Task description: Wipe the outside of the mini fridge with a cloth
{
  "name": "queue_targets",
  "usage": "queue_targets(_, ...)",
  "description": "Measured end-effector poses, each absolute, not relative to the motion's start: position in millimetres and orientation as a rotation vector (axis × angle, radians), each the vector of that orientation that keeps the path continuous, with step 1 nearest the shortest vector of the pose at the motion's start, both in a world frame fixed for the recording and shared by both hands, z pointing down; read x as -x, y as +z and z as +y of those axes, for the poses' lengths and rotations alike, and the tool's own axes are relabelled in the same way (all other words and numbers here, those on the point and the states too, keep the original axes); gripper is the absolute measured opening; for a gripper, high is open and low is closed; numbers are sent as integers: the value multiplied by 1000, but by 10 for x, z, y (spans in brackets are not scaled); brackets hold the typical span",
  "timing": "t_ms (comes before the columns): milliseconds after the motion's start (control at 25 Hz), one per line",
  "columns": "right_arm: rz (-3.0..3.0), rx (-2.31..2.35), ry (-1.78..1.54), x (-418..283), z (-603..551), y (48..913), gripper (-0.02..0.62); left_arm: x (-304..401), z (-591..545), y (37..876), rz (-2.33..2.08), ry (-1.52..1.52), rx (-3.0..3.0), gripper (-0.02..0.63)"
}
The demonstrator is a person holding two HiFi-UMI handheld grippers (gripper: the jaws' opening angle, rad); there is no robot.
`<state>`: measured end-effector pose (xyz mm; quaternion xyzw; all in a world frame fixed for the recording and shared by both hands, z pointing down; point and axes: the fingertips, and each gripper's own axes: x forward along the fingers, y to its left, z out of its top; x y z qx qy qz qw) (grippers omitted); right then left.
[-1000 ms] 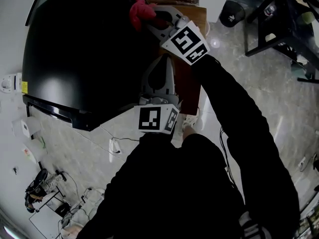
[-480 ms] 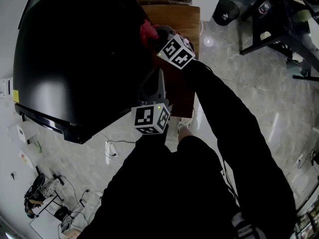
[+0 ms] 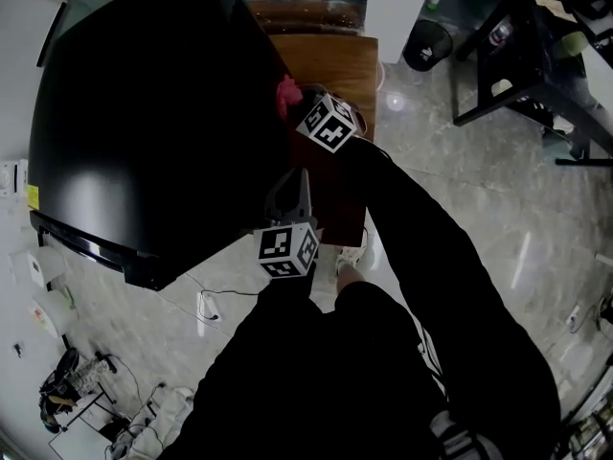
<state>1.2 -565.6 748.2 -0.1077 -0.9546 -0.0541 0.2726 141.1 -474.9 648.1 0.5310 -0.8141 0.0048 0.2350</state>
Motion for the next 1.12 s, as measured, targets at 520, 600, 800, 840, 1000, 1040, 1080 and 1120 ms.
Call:
queue_targets(520,-2784,151,-11,-1283,-5192,5745,89,-2041,-4366,5281,-2184,-79,-1912,6)
queue_targets(600,-2816,115,-4,-1532,-4953,5459,89,-2156,-4141,5081,-2130,-100,-1987,6)
queue_targets(800,-2864,28,100,-1986,-4205,4918,89,-2296,-3439,4649,-1946,-160,-2145,6)
queue_targets(840,-2866,23,101,-2026,-4030,4819,89,-2266,-3290,4560,-1948,-159,-2163,6)
queue_targets(1000,-2892,46,79,-2038,-3185,4463,89,-2087,-2615,4272,-1982,-165,-2201,6)
queue_targets(1040,-2902,59,77,-2002,-2940,4386,89,-2033,-2420,4215,-1988,-171,-2201,6)
queue_targets(1080,-2910,77,72,-1950,-2688,4318,89,-1969,-2218,4166,-2001,-168,-2208,6)
queue_targets(1120,-2914,100,65,-1886,-2440,4262,89,-1898,-2017,4128,-2018,-161,-2218,6)
